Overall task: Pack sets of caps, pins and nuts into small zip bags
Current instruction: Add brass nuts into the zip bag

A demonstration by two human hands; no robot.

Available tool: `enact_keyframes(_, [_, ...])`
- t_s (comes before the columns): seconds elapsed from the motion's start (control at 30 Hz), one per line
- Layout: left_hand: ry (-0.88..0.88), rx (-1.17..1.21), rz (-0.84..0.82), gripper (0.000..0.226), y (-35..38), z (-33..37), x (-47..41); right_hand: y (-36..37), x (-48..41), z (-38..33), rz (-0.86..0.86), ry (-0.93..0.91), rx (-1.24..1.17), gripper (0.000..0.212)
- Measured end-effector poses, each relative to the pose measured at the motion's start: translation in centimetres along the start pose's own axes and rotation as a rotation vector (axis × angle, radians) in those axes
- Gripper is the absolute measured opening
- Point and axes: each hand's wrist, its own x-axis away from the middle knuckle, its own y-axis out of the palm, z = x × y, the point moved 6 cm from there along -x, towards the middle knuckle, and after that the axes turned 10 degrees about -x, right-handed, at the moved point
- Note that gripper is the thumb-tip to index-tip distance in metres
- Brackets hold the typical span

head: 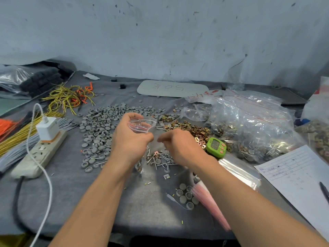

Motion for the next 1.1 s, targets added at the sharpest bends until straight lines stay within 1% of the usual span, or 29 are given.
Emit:
enact_keyframes(0.13, [0.002, -0.015, 0.006, 0.053, 0.0, -0.1, 0.2, 2.4, -0.2, -1.0, -0.157, -0.054, 0.171, 0.04])
enact_keyframes(0.23, [-0.003, -0.031, -0.007, 0.052, -0.3, -0.2, 0.3, 2.9, -0.7, -1.0, -0.245, -0.023, 0.231, 0.033])
enact_keyframes(0.33, [-0.011, -0.047, -0.013, 0.053, -0.8, -0.4, 0.1, 3.1, -0.8, -1.1, -0.245, -0.034, 0.276, 0.03])
enact_keyframes(0.43, [-0.018, -0.041, -0.014, 0.055, -1.2, -0.7, -0.1, 2.9, -0.8, -1.0, -0.198, -0.036, 0.248, 0.02])
enact_keyframes(0.5, [-0.02, -0.036, -0.005, 0.056, -1.4, -0.8, -0.2, 2.3, -0.9, -0.7, -0.169, -0.004, 0.159, 0.023])
enact_keyframes(0.57, [-0.018, -0.038, 0.0, 0.055, -1.5, -0.8, -0.2, 1.3, -1.0, -0.2, -0.122, 0.048, 0.0, 0.026])
enact_keyframes(0.67, [-0.008, -0.063, -0.006, 0.055, -1.5, -0.7, -0.2, -0.2, -0.6, 0.5, -0.06, 0.135, -0.303, 0.019])
enact_keyframes(0.73, [0.004, -0.084, -0.006, 0.054, -1.5, -0.6, -0.3, -0.5, -0.2, 0.8, -0.087, 0.161, -0.506, 0.014])
enact_keyframes(0.8, [0.016, -0.097, -0.008, 0.052, -1.4, -0.6, -0.3, -0.5, 0.0, 0.9, -0.131, 0.165, -0.645, 0.015])
enact_keyframes(0.9, [0.029, -0.11, -0.013, 0.052, -1.2, -0.6, -0.2, -0.6, 0.1, 1.0, -0.171, 0.182, -0.751, 0.012])
enact_keyframes(1.1, [0.061, -0.147, -0.021, 0.052, -0.9, -0.6, -0.1, -0.9, 0.8, 0.8, -0.212, 0.241, -0.867, 0.008])
